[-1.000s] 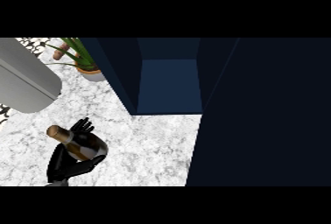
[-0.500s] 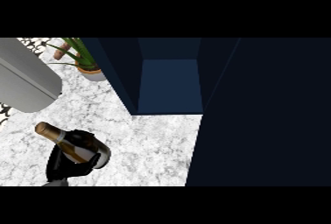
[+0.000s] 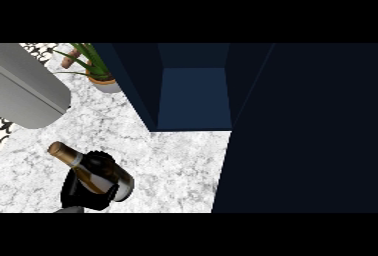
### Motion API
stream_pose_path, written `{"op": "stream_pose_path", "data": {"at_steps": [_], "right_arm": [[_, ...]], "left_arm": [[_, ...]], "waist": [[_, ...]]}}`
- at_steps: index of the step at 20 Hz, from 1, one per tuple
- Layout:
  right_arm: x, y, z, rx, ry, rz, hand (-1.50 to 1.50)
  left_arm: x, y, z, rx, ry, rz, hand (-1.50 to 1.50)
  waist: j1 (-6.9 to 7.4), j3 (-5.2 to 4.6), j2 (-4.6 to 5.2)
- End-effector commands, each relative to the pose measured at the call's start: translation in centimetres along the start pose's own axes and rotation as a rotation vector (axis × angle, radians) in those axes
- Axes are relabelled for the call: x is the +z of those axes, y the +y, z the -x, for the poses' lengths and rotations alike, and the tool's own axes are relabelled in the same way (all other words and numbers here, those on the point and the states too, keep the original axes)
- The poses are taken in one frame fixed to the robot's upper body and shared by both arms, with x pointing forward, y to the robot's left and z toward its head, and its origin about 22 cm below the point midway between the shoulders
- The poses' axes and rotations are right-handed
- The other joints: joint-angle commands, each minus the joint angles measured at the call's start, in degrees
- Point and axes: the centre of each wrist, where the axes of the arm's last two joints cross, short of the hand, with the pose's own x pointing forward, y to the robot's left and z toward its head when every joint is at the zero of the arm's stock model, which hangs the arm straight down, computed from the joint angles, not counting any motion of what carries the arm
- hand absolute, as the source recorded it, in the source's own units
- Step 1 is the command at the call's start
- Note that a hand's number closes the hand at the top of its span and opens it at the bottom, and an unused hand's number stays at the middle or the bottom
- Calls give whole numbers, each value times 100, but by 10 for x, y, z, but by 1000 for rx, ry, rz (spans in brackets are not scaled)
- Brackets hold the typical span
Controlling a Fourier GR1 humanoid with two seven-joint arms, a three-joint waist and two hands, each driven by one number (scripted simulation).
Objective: Pick up the wine, place it into the cabinet and close the cabinet
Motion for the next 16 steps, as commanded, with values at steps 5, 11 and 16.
{"op": "stream_pose_path", "data": {"at_steps": [5,11,16], "right_arm": [[30,-14,-36,1,-102,14,-150],[26,-8,-24,1,-98,32,-150],[34,-16,-32,-2,-105,34,-150]], "left_arm": [[1,-37,-4,96,-5,137,150],[-19,-73,-27,122,-34,168,150],[-9,-90,-42,122,-38,208,150]], "waist": [[14,4,-16],[16,4,-8],[16,7,-9]]}}
